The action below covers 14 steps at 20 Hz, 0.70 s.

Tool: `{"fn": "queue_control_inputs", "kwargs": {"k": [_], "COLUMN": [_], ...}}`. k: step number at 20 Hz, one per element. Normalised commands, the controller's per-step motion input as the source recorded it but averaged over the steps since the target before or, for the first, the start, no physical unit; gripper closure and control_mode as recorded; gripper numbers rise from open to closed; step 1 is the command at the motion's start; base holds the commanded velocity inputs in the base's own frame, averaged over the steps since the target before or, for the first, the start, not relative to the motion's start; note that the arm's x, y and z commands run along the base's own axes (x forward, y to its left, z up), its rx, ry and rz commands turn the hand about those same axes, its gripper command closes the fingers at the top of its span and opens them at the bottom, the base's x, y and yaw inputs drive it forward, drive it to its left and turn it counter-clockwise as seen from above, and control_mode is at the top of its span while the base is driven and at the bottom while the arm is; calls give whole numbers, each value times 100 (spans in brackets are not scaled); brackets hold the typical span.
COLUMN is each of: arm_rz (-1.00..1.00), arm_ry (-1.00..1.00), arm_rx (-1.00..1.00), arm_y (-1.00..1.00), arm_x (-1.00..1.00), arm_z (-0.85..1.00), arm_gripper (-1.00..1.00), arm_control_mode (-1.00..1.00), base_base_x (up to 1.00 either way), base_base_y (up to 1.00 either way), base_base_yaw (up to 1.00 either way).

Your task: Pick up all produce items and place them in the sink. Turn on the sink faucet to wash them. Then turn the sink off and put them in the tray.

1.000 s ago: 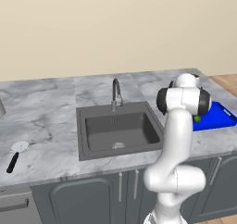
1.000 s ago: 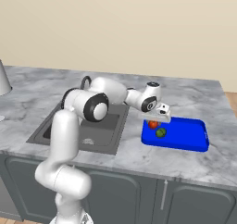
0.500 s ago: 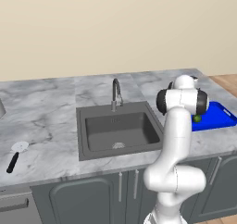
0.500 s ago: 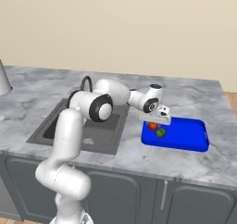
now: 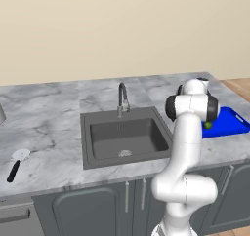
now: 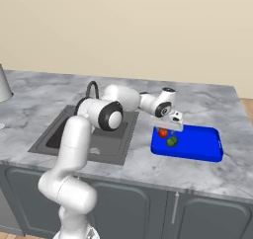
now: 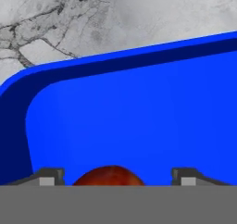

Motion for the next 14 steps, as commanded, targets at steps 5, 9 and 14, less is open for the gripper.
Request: {"fn": "queue_control_inputs", "kwargs": {"k": [5, 9, 14], "arm_rz": [0, 0, 0], "arm_ry": [0, 0, 0], "arm_rx": [0, -6, -10], "arm_y": [0, 1, 5], "arm_x": [-1, -4, -8], "arm_z": [22, 43, 43], "arm_gripper": [-100, -100, -100], "arm_control_mode": [-100, -100, -100], "base_base_x": [0, 0, 0], "base_base_y": [0, 0, 0], "base_base_yaw": [0, 0, 0]}}
